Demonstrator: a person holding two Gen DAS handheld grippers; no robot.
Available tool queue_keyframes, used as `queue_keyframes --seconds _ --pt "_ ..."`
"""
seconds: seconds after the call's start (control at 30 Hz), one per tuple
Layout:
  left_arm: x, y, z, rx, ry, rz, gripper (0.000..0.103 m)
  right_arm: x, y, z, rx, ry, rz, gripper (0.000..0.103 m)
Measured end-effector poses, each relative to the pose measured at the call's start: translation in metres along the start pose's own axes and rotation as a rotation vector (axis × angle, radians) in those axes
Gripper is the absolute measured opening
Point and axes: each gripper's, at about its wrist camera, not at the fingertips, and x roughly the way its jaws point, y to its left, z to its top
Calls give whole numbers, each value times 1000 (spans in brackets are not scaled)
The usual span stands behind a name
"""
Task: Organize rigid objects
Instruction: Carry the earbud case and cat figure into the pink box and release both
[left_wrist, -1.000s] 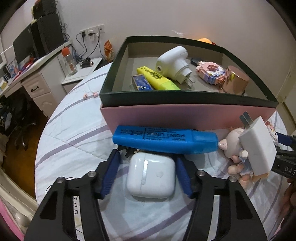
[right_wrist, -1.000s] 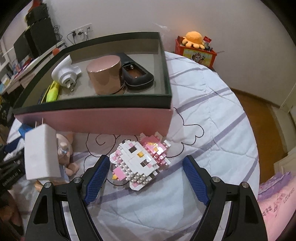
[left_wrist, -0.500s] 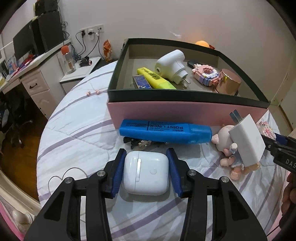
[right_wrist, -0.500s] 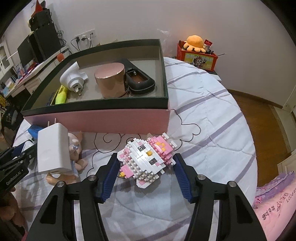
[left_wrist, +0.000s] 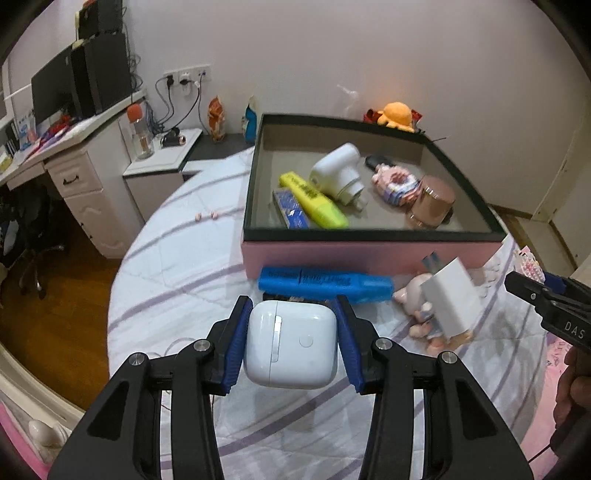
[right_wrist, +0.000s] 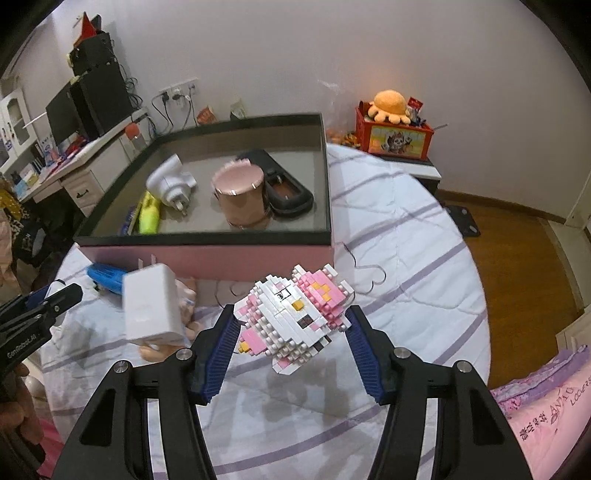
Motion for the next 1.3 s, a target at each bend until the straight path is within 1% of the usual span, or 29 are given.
queue_keyframes --seconds 0.13,0.27,0.37,0.53,0.6,0.67,0.8,0.97,1.13,1.17,1.23,1.27,1.3 --pt "-12 -5 25 23 -41 -16 45 -13 5 14 -20 -35 11 60" --pt "-16 -13 57 50 -83 -39 45 -24 11 40 -52 -84 24 60" --pt "-12 -18 78 58 -106 -48 45 -25 17 65 -74 -115 40 60" --pt "10 -28 112 62 -99 -76 45 -11 24 101 -97 -125 59 60" --pt "20 -32 119 66 -94 -73 45 1 26 117 -98 -119 72 60" --pt "35 -36 128 65 -79 -75 45 11 27 125 -98 -109 76 60" --pt "60 -40 137 60 -50 -74 45 49 26 141 -84 -53 78 60" --pt "87 -42 138 56 -4 -69 45 86 26 140 -74 20 81 60" --pt "96 -42 135 63 15 -54 46 102 26 136 -73 62 72 61" --pt "97 -42 135 65 15 -44 47 103 25 137 -71 63 70 61" --pt "95 -41 135 64 5 -31 60 101 24 135 -65 59 63 65" --pt "92 -41 135 61 -5 -22 70 100 24 137 -63 56 61 74" --pt "89 -40 135 60 -15 -14 78 97 24 136 -62 47 56 80"
